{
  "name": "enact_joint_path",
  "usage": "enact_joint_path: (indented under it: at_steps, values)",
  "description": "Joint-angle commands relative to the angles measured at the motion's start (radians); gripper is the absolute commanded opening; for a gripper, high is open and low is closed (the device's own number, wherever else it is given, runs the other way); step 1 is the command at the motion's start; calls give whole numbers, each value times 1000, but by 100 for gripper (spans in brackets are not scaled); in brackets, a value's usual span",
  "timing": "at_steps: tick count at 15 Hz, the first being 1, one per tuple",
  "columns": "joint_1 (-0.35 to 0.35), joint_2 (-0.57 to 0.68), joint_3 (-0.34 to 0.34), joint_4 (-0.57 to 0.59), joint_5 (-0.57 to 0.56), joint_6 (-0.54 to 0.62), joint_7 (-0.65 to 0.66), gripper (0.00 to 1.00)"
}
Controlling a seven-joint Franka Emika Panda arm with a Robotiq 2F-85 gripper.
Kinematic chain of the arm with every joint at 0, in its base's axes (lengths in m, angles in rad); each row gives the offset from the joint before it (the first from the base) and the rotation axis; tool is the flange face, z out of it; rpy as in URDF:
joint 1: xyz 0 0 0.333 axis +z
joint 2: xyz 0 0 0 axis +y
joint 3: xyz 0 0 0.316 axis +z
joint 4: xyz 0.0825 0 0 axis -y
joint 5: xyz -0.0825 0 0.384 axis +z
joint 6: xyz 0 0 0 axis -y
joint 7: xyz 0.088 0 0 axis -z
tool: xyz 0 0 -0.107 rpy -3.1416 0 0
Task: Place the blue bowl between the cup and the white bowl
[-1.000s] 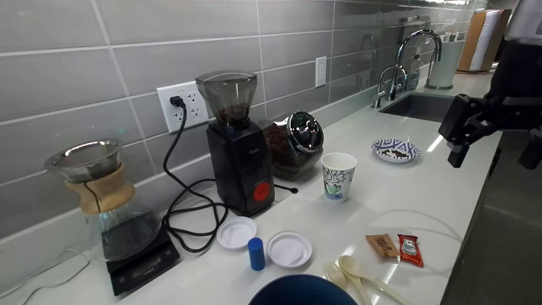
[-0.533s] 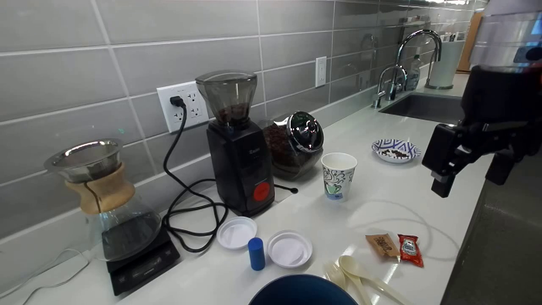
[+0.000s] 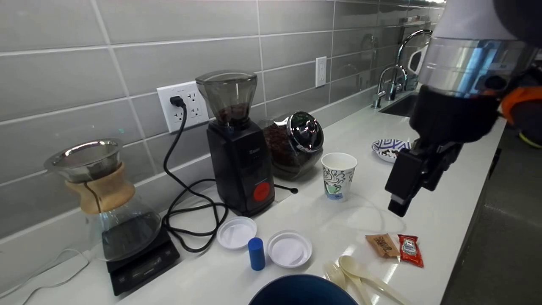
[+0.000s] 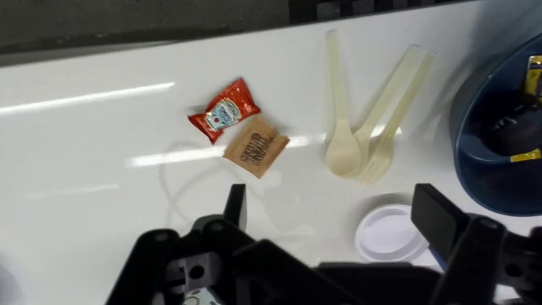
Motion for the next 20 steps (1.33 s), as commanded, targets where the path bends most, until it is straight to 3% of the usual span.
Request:
enact_joint_path:
  at_steps: [1,2,3,10,20]
  values:
    - [92,90,-27,19,104,79,-170,100]
    - [116,107,-34,22,146,84,-221,100]
    - [72,57,-5,3,80,55,-125,100]
    - [95,94,-14,11,117,72,-193,100]
    - [189,204,-32,34,393,206,-548,100]
